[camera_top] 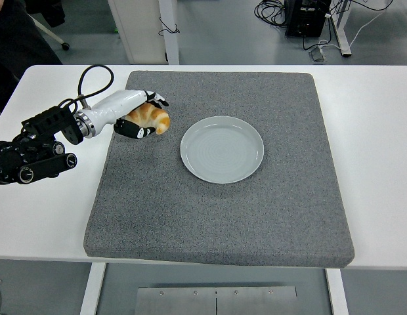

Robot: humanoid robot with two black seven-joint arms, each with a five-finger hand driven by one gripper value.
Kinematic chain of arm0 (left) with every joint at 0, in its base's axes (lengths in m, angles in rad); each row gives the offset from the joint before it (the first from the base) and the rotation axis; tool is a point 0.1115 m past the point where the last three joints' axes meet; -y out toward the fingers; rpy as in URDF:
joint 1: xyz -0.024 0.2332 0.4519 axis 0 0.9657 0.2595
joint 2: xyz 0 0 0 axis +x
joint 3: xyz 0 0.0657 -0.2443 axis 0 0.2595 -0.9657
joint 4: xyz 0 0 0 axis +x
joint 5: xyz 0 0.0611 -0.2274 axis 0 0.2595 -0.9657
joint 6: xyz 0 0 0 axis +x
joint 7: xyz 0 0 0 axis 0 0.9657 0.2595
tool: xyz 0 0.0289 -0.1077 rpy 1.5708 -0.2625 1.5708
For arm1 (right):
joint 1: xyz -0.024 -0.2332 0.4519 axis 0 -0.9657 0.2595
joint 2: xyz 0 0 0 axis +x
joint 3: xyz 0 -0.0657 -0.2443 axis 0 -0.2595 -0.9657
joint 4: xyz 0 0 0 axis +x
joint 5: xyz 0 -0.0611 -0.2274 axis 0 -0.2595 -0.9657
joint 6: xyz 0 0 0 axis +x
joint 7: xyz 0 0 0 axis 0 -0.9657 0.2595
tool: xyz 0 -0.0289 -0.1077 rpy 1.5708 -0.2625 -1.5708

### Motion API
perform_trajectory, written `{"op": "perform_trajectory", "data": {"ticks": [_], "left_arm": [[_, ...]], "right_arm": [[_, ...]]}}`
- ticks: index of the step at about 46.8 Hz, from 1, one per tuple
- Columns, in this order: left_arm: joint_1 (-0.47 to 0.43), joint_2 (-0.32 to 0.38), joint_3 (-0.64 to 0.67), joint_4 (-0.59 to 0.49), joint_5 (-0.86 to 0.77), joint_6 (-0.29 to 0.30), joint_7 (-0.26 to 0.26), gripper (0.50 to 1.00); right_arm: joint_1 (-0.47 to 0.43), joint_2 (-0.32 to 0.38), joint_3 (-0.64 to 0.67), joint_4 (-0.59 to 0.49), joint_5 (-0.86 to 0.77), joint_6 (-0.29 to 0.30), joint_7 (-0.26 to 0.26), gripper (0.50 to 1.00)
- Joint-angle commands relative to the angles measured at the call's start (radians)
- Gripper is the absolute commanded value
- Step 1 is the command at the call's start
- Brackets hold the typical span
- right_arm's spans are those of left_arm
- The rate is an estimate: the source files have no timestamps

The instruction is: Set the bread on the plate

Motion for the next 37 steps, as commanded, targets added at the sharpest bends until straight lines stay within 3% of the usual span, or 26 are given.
{"op": "perform_trajectory", "data": {"ticks": [1, 19, 27, 37], "left_arm": [[-0.037, 0.007, 0.000, -0.001, 0.000, -0.002, -0.001, 0.648], [-0.245, 0.079, -0.008, -0.014, 0.008, -0.095, -0.001, 0.649], [-0.279, 0.079, -0.038, -0.014, 0.020, -0.101, -0.001, 0.652], [-0.305, 0.078, -0.106, -0.018, 0.020, -0.164, -0.002, 0.666]], "right_arm": [[0.000, 0.000, 0.000, 0.001, 0.000, 0.001, 0.000, 1.000], [0.000, 0.000, 0.000, -0.001, 0.000, 0.000, 0.000, 1.000], [0.000, 0.000, 0.000, 0.001, 0.000, 0.000, 0.000, 1.000], [0.000, 0.000, 0.000, 0.001, 0.000, 0.001, 0.000, 1.000]]}}
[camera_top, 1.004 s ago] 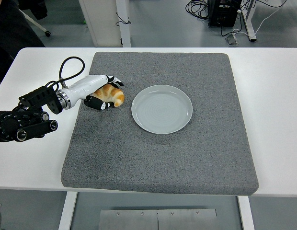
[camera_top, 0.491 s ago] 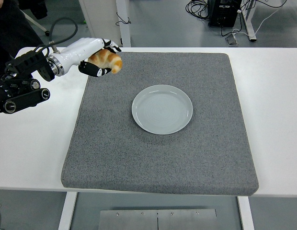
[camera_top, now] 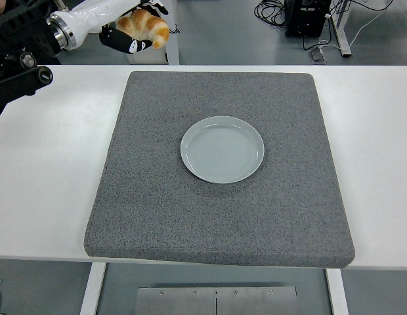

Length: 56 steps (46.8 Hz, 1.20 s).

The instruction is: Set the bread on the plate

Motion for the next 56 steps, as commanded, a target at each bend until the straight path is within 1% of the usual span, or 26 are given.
{"op": "perform_trajectory", "data": {"ticks": [1, 8, 15, 19, 33, 48, 56], "left_arm": [[-0.003, -0.003, -0.020, 0.000, 0.000, -0.017, -0.001, 0.667], [-0.002, -0.015, -0.032, -0.002, 0.000, -0.021, 0.001, 0.671], [-0.009, -0.035, -0.041, -0.040, 0.000, -0.022, 0.004, 0.674], [-0.025, -0.061, -0.041, -0.052, 0.002, -0.022, 0.007, 0.675], [-0.011, -0.153, -0.073, -0.054, 0.006, -0.022, 0.010, 0.686], [-0.011, -0.198, -0.075, -0.054, 0.008, -0.021, 0.010, 0.687], [0.001, -0.236, -0.075, -0.052, 0.008, -0.021, 0.010, 0.687]], "right_arm": [[0.000, 0.000, 0.000, -0.001, 0.000, -0.001, 0.000, 1.000], [0.000, 0.000, 0.000, 0.000, 0.000, -0.001, 0.000, 1.000], [0.000, 0.000, 0.000, 0.000, 0.000, -0.001, 0.000, 1.000], [0.000, 0.000, 0.000, 0.000, 0.000, -0.001, 0.000, 1.000], [0.000, 0.000, 0.000, 0.000, 0.000, -0.001, 0.000, 1.000], [0.000, 0.000, 0.000, -0.001, 0.000, -0.001, 0.000, 1.000], [0.000, 0.000, 0.000, -0.001, 0.000, -0.001, 0.000, 1.000]]}}
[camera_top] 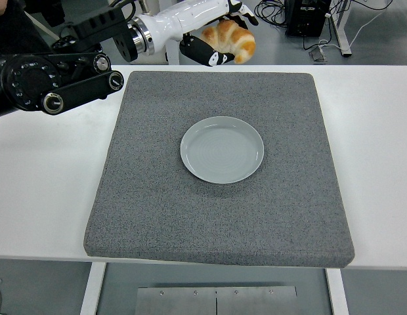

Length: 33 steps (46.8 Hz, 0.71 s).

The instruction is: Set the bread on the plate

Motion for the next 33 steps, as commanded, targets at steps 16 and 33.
{"op": "perform_trajectory", "data": {"ticks": [16, 33], "left_arm": [[0.074, -0.044, 0.011, 0.001, 0.072, 0.009, 0.001, 0.689], [0.160, -0.071, 0.034, 0.003, 0.178, 0.104, 0.003, 0.689]], "right_arm": [[0.000, 0.000, 0.000, 0.001, 0.000, 0.001, 0.000, 1.000], [0.000, 0.000, 0.000, -0.001, 0.000, 0.000, 0.000, 1.000]]}}
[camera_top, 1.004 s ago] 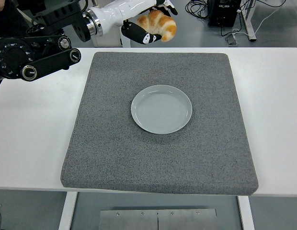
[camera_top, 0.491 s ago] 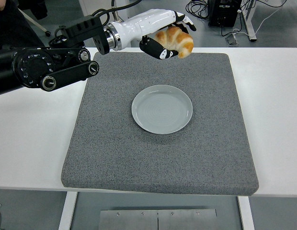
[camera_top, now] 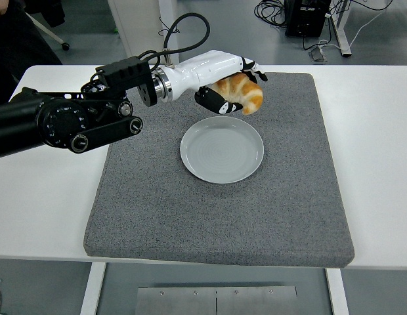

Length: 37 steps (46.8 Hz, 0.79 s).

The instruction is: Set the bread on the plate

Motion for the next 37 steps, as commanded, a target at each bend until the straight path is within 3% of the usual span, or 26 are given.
{"op": "perform_trajectory", "data": {"ticks": [1, 16, 23, 37], "left_arm": [[0.012, -0.003, 0.013, 0.000, 0.027, 0.030, 0.000, 0.689], [0.066, -0.023, 0.057, 0.000, 0.044, 0.082, 0.002, 0.690], [0.095, -0.040, 0.091, 0.006, 0.045, 0.133, 0.002, 0.692], [0.130, -0.052, 0.099, 0.040, 0.045, 0.145, 0.002, 0.693]], "right_arm": [[0.000, 0.000, -0.001, 0.001, 0.000, 0.001, 0.000, 1.000], [0.000, 0.000, 0.000, 0.001, 0.000, 0.001, 0.000, 1.000], [0.000, 0.000, -0.001, 0.000, 0.000, 0.001, 0.000, 1.000], [0.000, 0.000, -0.001, 0.001, 0.000, 0.001, 0.000, 1.000]]}}
